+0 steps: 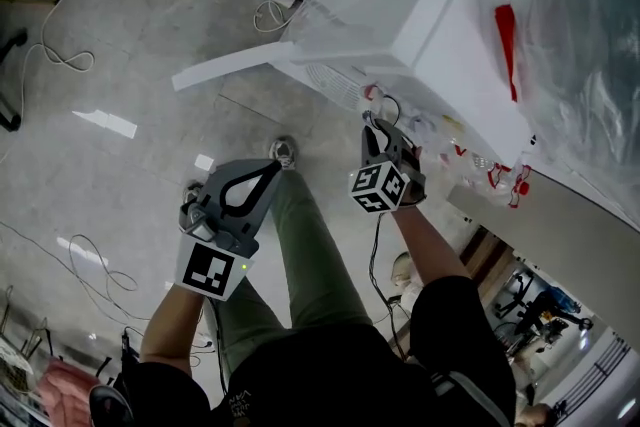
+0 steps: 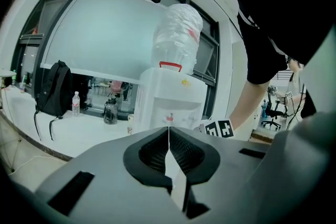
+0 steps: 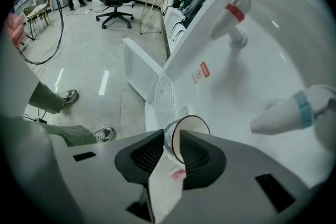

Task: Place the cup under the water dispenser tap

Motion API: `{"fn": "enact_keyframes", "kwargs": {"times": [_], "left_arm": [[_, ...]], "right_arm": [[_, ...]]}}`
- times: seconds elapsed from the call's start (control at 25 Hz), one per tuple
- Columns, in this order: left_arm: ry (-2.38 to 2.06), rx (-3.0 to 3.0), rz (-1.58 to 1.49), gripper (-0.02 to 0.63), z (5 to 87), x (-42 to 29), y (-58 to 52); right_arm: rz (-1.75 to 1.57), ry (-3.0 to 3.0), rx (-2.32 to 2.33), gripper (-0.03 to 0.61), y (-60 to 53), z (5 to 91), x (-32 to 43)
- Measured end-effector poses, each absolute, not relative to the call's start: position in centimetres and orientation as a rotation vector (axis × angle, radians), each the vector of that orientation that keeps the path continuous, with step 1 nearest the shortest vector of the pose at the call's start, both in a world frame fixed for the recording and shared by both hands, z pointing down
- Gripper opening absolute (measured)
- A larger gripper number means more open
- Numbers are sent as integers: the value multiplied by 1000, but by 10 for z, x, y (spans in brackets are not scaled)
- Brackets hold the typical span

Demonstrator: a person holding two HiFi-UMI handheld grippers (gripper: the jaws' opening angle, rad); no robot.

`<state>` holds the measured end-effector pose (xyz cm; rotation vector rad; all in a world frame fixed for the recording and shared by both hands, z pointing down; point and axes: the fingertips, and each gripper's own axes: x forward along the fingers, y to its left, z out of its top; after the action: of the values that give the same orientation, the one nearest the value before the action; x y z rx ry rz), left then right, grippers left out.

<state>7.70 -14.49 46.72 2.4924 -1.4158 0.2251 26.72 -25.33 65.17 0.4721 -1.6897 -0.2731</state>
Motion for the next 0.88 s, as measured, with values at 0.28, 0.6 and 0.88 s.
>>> {"fn": "enact_keyframes", "kwargs": {"times": [0.28, 0.6, 0.88], "left_arm": [[-1397, 2547, 237, 21, 416, 75, -127], [-1383, 2657, 232, 20, 329, 85, -87], [-1378, 2780, 214, 21, 257, 91, -54]], "right_arm": [[-239, -1776, 605, 77, -237, 581, 253], [-167, -1896, 807, 77, -187, 465, 252], [-48, -2032, 1114, 58, -138, 362, 258]]}}
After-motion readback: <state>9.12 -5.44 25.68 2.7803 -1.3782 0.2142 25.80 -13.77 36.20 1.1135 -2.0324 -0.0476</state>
